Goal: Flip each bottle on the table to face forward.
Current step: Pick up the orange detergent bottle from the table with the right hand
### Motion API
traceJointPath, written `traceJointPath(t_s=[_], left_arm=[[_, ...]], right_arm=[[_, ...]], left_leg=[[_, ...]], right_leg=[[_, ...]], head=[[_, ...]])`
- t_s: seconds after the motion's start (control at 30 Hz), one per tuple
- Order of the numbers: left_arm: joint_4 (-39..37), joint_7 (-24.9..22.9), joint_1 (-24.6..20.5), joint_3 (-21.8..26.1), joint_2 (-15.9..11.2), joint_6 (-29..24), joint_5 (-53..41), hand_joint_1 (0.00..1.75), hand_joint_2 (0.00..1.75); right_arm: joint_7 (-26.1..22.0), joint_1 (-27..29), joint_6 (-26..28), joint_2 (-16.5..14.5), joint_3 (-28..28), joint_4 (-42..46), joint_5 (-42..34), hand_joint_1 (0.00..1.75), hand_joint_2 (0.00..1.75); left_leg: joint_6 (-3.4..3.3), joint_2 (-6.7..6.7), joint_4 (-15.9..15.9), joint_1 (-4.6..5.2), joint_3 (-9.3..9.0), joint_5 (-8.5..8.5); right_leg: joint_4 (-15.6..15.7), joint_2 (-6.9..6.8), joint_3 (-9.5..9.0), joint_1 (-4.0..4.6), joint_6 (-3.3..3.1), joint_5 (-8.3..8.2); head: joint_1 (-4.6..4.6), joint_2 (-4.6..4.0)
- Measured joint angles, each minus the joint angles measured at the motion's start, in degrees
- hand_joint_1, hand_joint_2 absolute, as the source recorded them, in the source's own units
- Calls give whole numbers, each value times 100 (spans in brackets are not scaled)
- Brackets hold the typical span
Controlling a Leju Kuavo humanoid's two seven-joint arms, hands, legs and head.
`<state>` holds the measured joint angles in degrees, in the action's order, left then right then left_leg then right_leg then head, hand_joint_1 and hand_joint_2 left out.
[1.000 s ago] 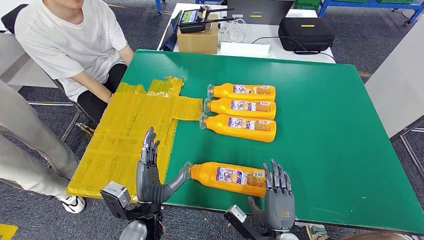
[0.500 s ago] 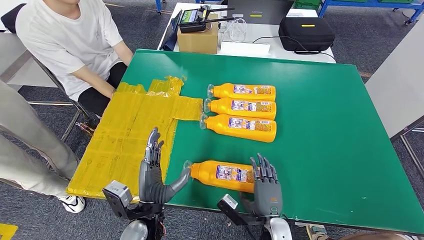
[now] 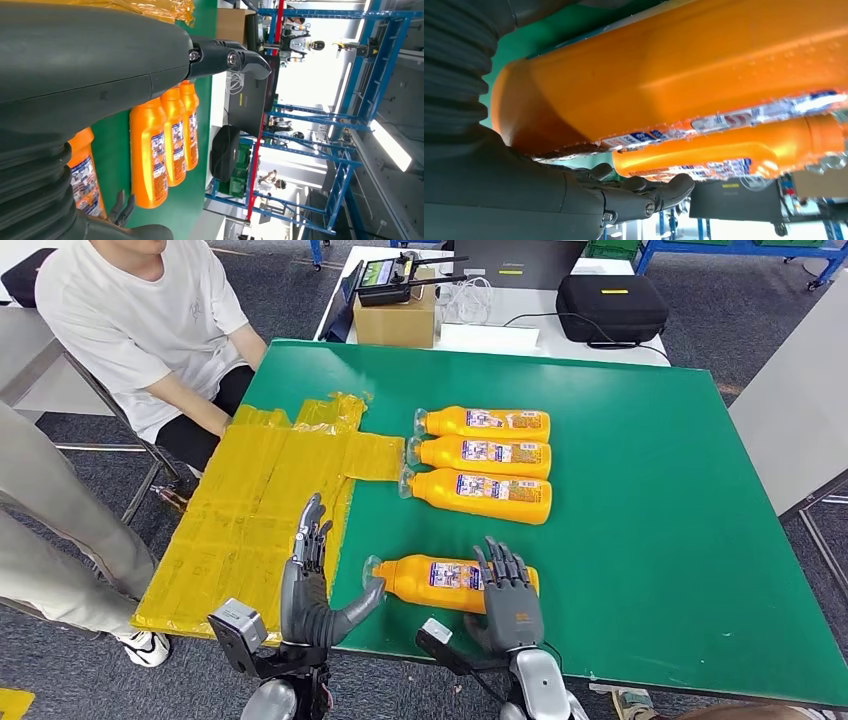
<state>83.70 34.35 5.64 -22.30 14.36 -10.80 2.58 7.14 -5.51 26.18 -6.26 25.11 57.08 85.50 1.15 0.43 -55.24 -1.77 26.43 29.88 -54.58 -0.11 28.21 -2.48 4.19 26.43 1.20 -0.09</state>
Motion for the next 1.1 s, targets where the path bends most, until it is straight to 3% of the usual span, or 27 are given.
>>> traceJointPath(t_s=[0.07,0.13,0.17,0.27,0.3,0.63,1.1], left_arm=[[2,-19,9,21,0,-15,-25,0,175],[3,-42,22,45,0,-27,-66,0,175],[4,-52,28,56,0,-30,-87,0,175],[4,-67,40,85,0,-34,-121,0,175],[4,-68,43,95,1,-35,-133,0,175],[8,-91,92,210,35,-48,-320,0,175],[40,-121,113,331,72,-77,-415,0,175]], right_arm=[[237,-17,-285,15,47,69,87,0,175],[419,-15,-571,26,86,168,135,13,175],[491,-13,-711,30,107,216,157,28,175],[647,8,-1036,39,170,335,204,142,175],[681,18,-1105,42,190,368,217,171,175],[946,11,-1580,103,311,613,328,175,175],[1032,8,-1631,172,314,655,267,175,175]], left_leg=[[0,3,0,0,-10,1],[0,3,0,0,-18,1],[0,3,0,0,-20,1],[0,3,1,-1,-31,1],[-1,2,1,0,-34,1],[-1,1,0,0,-38,1],[-1,1,0,0,-36,1]], right_leg=[[1,4,-7,0,0,0],[1,4,-13,0,0,0],[1,4,-16,1,0,0],[1,4,-28,1,0,0],[1,4,-31,0,0,0],[1,2,-36,0,0,0],[2,1,-35,0,0,0]], head=[[0,0],[0,0],[0,0],[-1,0],[-1,0],[0,0],[0,0]])
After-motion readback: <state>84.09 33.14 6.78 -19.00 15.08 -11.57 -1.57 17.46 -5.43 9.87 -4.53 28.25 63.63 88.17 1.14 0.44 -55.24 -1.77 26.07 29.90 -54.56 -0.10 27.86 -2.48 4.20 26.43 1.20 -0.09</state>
